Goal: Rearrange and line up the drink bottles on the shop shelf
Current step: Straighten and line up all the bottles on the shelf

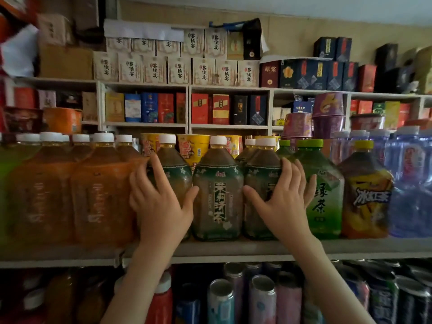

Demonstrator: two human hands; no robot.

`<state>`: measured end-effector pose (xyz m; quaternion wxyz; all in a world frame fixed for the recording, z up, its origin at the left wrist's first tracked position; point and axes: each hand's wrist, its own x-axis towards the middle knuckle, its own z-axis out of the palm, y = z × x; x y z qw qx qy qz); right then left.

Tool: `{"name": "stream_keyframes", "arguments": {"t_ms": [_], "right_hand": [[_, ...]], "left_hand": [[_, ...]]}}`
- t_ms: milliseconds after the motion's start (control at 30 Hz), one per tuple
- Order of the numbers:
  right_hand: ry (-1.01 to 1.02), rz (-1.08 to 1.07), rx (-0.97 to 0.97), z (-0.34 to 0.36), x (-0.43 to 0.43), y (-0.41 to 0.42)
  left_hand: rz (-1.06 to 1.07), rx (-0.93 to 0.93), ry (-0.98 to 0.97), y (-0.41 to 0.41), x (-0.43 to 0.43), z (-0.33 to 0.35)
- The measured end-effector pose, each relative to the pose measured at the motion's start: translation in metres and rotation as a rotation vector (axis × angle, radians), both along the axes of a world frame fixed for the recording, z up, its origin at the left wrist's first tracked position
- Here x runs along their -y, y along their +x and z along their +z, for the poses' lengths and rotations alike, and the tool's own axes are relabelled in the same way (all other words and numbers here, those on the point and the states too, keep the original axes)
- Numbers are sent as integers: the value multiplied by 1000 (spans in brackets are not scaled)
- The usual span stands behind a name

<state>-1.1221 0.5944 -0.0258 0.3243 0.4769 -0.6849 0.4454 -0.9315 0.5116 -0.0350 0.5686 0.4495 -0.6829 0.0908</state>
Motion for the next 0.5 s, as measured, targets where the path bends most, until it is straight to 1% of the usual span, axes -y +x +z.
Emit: {"name": "stream_keyframes", "arguments": {"t_ms": [167, 300, 400, 500], "right_hand": [[-69, 40, 31, -4, 5, 3], [-42, 61, -5, -3, 3, -6], [-2, 54, -29, -1, -2, -9], [40, 41, -92, -8, -12, -12]], "left_hand": [[73, -39, -1, -9, -2, -2], [52, -65, 33, -28, -15, -13], [-66, 24, 45, -50, -37, -28], [-138, 185, -39, -71, -58, -39]]}}
